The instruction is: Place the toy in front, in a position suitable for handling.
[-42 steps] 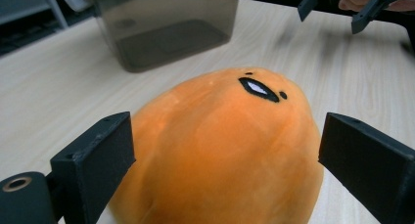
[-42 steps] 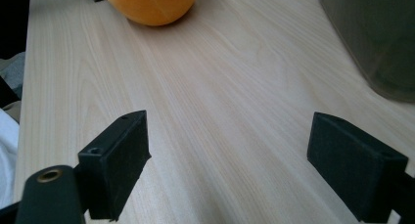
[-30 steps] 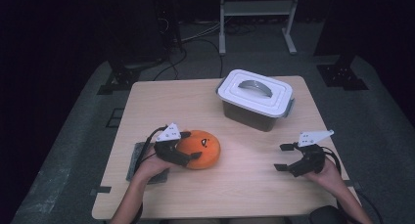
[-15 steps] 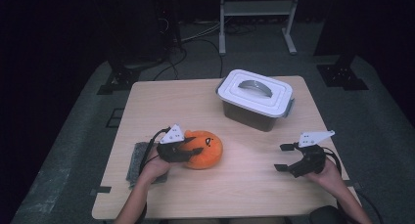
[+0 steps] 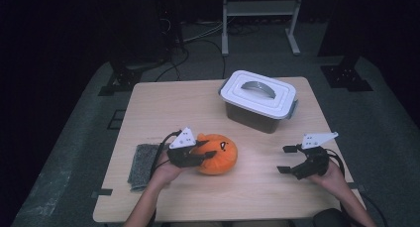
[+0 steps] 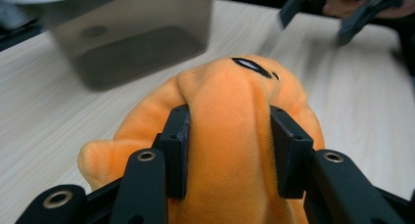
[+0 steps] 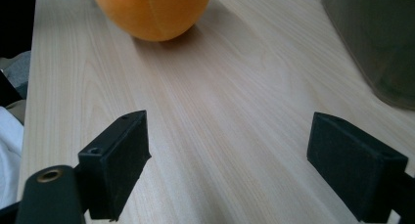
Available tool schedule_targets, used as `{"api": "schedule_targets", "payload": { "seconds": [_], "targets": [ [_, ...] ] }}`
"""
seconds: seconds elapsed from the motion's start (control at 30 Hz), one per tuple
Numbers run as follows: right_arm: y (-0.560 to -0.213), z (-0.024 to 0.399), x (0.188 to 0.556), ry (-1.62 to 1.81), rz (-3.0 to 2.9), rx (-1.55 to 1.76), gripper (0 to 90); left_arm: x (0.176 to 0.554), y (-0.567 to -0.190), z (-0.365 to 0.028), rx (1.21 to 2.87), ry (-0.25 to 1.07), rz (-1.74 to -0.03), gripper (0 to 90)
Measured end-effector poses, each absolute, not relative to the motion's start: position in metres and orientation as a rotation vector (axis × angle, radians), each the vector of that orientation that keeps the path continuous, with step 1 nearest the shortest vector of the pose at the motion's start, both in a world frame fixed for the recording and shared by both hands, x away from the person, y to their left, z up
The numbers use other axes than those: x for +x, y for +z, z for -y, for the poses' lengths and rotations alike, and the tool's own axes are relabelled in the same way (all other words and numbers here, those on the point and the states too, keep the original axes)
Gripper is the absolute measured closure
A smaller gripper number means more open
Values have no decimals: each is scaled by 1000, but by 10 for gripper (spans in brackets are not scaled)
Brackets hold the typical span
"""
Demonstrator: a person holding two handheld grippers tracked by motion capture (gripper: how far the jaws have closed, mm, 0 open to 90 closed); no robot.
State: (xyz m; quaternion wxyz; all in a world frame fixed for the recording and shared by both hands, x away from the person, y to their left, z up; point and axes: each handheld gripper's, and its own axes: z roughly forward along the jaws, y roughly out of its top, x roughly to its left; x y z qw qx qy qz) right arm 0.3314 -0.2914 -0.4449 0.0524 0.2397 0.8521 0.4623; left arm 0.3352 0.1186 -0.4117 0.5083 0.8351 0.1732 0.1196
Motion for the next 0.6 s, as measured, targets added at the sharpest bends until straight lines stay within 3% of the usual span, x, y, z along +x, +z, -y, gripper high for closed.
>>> {"api": "schedule_targets", "payload": {
  "seconds": [0.3,0.6],
  "targets": [
    [-444,287,331,1406,-2608,710,146,318,-418,-81,2018,248,-367,570],
    [-434,266,325,1486,-2627,613,146,315,-431,-81,2022,206,-391,489]
  ]
}}
